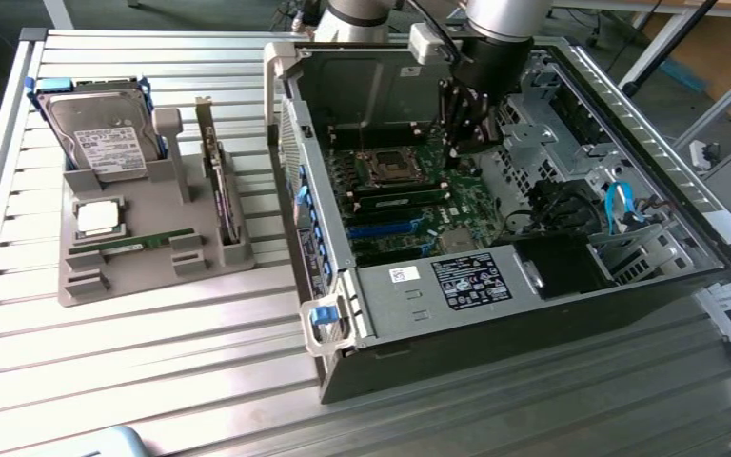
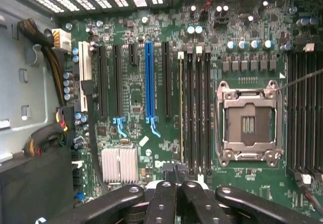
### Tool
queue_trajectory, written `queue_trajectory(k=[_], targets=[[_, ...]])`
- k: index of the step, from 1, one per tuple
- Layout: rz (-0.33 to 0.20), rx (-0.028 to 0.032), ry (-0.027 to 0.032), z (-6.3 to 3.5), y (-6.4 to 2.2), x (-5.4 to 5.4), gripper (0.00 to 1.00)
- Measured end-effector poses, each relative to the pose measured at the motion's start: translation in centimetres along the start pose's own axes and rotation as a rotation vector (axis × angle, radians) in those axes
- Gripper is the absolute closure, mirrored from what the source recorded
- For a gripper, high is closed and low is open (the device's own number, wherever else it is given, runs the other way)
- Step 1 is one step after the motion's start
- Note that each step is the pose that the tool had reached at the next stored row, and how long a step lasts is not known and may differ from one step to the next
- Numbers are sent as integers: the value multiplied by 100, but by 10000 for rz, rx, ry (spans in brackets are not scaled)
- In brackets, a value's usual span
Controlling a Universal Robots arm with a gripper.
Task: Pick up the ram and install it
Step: 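Press down the ram until it locks into place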
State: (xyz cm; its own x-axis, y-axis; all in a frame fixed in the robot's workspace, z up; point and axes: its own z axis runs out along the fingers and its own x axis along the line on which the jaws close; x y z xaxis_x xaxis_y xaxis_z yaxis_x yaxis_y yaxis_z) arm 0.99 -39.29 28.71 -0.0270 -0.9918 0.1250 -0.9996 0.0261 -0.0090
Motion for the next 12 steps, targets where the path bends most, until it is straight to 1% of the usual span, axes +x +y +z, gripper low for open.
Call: queue_trajectory(k=[9,12], targets=[[-1,-1,-1,0,-133,-3,89],[0,-2,0,1,-203,-5,89]])
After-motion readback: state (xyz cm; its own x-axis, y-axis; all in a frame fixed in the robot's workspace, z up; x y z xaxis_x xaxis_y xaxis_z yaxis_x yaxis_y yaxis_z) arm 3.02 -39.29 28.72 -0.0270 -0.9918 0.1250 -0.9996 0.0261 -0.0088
